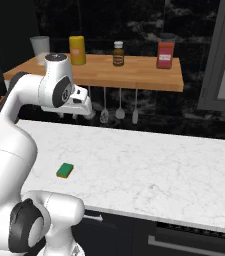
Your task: Pick up the sponge from the counter and clean the cutting board by briefly scrubbing or pressing down on the cutting board. Once finished, release the sponge.
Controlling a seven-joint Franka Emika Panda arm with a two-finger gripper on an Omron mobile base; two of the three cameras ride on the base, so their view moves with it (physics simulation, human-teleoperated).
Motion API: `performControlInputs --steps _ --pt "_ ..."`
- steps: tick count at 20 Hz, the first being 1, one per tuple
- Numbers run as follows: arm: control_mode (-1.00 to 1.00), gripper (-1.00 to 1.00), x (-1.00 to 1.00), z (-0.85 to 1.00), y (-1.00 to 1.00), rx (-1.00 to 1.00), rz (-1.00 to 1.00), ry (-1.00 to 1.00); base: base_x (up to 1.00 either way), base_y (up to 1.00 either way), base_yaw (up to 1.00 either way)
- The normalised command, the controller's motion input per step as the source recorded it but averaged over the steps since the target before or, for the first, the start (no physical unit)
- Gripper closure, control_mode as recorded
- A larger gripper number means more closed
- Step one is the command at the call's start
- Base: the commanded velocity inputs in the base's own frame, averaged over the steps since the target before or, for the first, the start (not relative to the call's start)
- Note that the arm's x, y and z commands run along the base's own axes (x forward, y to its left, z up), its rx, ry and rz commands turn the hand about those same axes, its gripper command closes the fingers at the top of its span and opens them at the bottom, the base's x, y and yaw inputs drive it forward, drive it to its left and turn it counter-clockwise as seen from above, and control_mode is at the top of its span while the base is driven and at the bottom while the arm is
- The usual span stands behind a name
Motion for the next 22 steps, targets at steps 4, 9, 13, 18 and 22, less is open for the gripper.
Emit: performControlInputs --steps 4,9,13,18,22 --pt "-1.0 -1.0 -0.3 0.0 0.0 0.0 0.0 -0.03 0.0 0.0 0.0" --pt "-1.0 -1.0 -0.51 -0.01 0.16 0.03 0.0 -0.02 0.0 0.0 0.0" --pt "-1.0 -1.0 -0.1 -0.55 0.38 0.03 0.0 0.01 0.0 0.0 0.0" --pt "-1.0 -1.0 0.16 -0.59 0.33 -0.02 0.0 0.15 0.0 0.0 0.0" --pt "-1.0 -1.0 0.06 -0.61 0.29 0.0 0.0 0.17 0.0 0.0 0.0"
